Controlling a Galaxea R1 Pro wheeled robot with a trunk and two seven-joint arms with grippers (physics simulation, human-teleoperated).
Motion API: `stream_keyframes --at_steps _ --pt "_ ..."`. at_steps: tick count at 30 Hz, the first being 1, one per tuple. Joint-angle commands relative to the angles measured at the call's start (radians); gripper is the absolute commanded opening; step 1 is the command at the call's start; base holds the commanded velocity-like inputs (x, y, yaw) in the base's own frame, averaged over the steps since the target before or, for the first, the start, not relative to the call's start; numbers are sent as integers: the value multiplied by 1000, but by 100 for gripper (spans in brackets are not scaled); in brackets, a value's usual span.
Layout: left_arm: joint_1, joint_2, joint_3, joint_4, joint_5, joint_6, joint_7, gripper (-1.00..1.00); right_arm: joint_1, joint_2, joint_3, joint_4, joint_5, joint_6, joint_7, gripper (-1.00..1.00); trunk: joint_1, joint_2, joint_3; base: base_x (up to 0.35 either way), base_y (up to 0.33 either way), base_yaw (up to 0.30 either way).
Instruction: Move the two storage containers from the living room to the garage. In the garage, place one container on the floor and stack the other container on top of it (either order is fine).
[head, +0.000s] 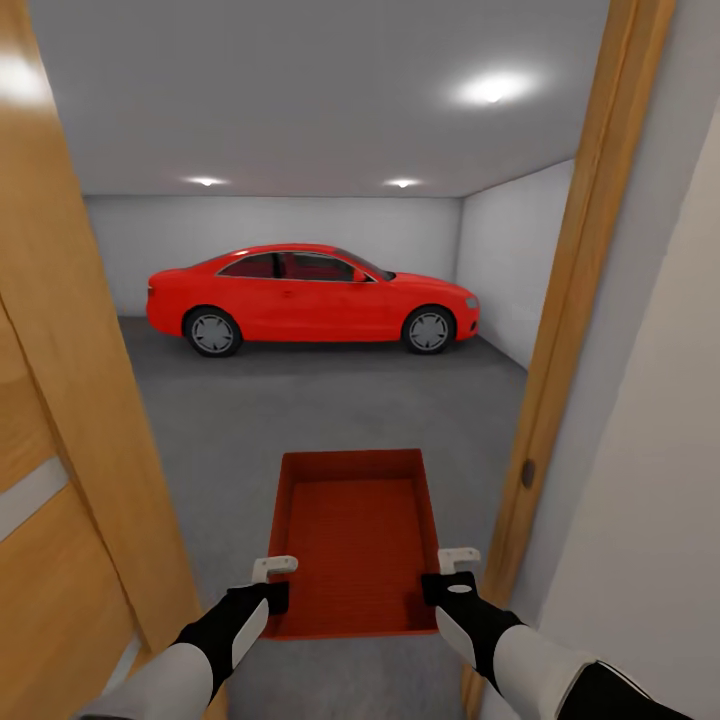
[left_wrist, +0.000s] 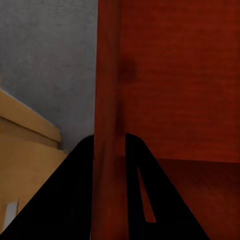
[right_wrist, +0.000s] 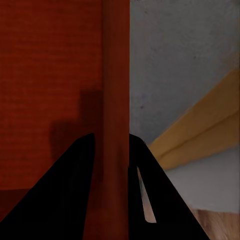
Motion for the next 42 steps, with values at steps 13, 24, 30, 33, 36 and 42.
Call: stream_keyframes --at_steps 13,24,30,33,36,42 --pt "-1 0 16 -5 -12 -23 10 -100 0 0 -2 11 -21 2 -1 -100 1 -2 -2 94 0 0" --pt "-1 1 16 -5 -12 -24 11 -100 0 0 -2 11 -21 2 -1 -100 1 -2 -2 307 0 0" --pt "-1 1 16 -5 -13 -29 11 -100 0 0 -2 11 -21 2 -1 -100 1 -2 -2 107 0 40" --pt "-1 1 16 -5 -13 -29 11 -100 0 -1 -2 11 -21 2 -1 -100 1 -2 -4 7 0 190" --pt "-1 1 16 -5 -13 -29 11 -100 0 -2 -2 11 -21 2 -1 -100 1 -2 -5 2 0 101" --pt "-1 1 16 -5 -13 -28 11 -100 0 -2 -2 11 -21 2 -1 -100 1 -2 -5 15 0 17"
